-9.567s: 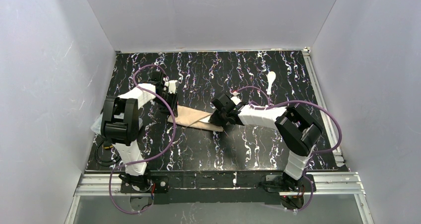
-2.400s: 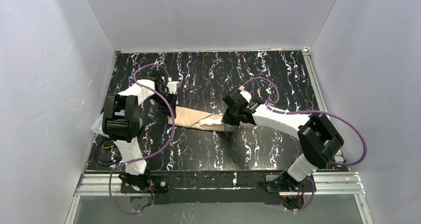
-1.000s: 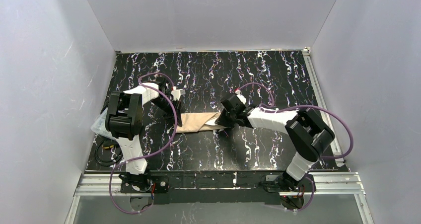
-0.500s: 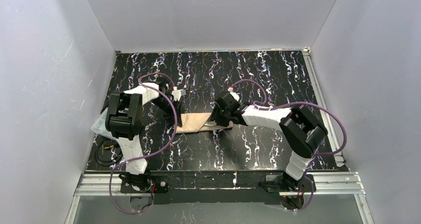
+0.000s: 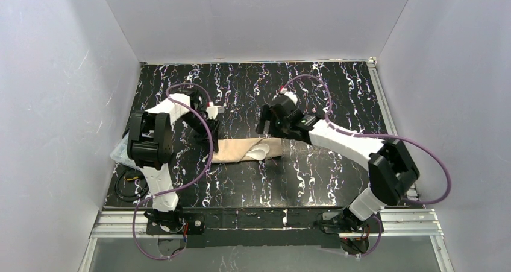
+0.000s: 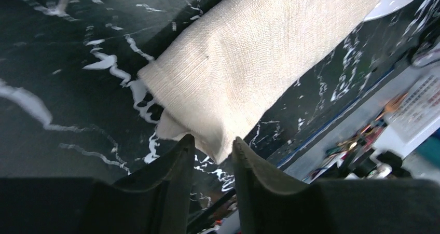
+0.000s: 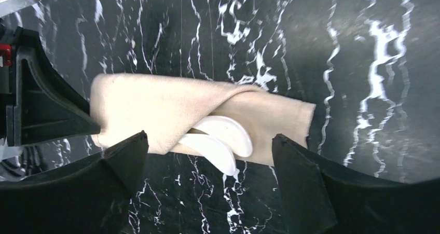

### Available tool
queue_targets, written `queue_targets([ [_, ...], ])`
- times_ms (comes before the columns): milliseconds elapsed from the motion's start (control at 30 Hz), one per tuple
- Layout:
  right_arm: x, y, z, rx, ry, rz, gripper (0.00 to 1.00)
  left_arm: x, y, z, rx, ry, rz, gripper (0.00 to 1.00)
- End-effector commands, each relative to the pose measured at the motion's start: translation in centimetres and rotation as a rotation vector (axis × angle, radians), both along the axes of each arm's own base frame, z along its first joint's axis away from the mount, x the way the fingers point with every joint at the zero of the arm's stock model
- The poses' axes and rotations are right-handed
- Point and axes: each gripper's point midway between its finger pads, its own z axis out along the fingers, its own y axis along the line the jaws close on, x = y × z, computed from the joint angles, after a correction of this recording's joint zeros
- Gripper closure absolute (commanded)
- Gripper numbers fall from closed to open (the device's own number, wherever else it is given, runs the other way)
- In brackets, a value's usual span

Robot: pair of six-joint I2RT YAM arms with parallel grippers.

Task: Fold the napkin into a case and place the utensils inside
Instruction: Insert the spoon into the folded napkin, then reset both arms

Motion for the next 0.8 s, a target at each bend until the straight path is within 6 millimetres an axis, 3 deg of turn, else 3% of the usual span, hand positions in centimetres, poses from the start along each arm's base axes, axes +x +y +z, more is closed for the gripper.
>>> queue_targets([
  [0, 2.4, -4.5, 3.6, -0.048, -0.101, 0.016, 0.01, 0.8, 2.3, 4.4, -0.012, -0.034, 0.002, 0.62],
  [33, 2.9, -5.3, 4.1, -0.047, -0.114, 0.018, 0.01, 1.3, 2.8, 5.3, -0.017, -0.055, 0.009, 0.58],
  [100, 4.2, -7.3, 4.9, -0.055, -0.127, -0.002, 0.01, 2.0, 3.3, 7.0, -0.026, -0.092, 0.024, 0.4],
  [233, 7.0, -12.1, 5.2, -0.118, -0.15, -0.051, 0.01, 3.1, 3.4, 9.1, -0.053, -0.157, 0.046, 0.37],
  [367, 9.8, -20.6, 4.5, -0.249, -0.176, -0.236, 0.01, 4.3, 3.7, 8.7, -0.064, -0.262, 0.105, 0.37],
  [433, 11.3, -25.8, 4.6, -0.363, -0.255, -0.388, 0.01, 6.7, 3.7, 7.6, -0.07, -0.409, 0.147, 0.37],
  [533, 11.6, -31.0, 2.9, -0.577, -0.386, -0.504, 0.01, 9.1, 3.3, 6.5, -0.109, -0.614, 0.188, 0.36],
  [600, 11.0, -33.4, 1.3, -0.653, -0.385, -0.553, 0.01, 10.6, 3.3, 6.1, -0.119, -0.731, 0.224, 0.34],
  [700, 10.3, -35.3, -0.2, -0.674, -0.397, -0.629, 0.01, 12.7, 4.8, 5.8, -0.112, -0.861, 0.347, 0.27],
  [767, 9.6, -36.1, -1.5, -0.678, -0.394, -0.658, 0.01, 13.0, 4.8, 5.0, -0.123, -0.897, 0.368, 0.26],
])
